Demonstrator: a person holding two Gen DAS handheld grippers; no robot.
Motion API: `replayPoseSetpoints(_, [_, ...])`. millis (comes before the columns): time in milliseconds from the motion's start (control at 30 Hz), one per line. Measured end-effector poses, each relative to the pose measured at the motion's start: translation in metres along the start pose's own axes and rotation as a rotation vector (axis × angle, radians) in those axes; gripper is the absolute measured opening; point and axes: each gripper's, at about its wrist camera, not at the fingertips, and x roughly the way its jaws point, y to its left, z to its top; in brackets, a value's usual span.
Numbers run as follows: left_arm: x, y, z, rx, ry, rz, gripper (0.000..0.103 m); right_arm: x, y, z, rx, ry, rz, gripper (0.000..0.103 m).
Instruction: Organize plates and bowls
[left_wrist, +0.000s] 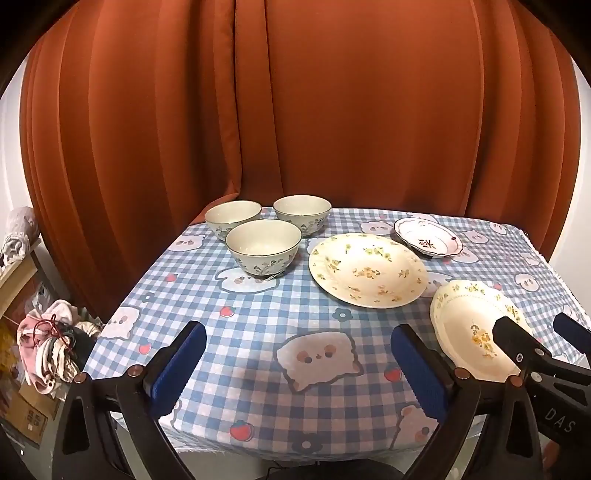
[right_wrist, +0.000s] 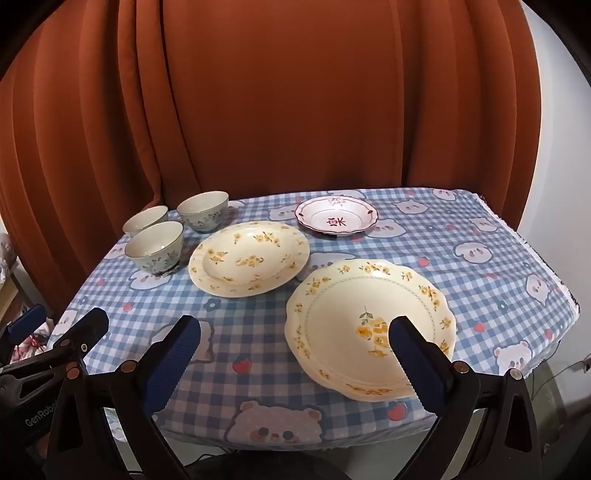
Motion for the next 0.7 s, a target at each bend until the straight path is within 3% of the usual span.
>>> replayPoseSetpoints(700, [-0.0027,-0.0043,-0.0094,0.002,-0.010,-0.002,0.100,-0.0005,-0.0026,-0.0014,-0.018,-0.012,-0.015,0.103])
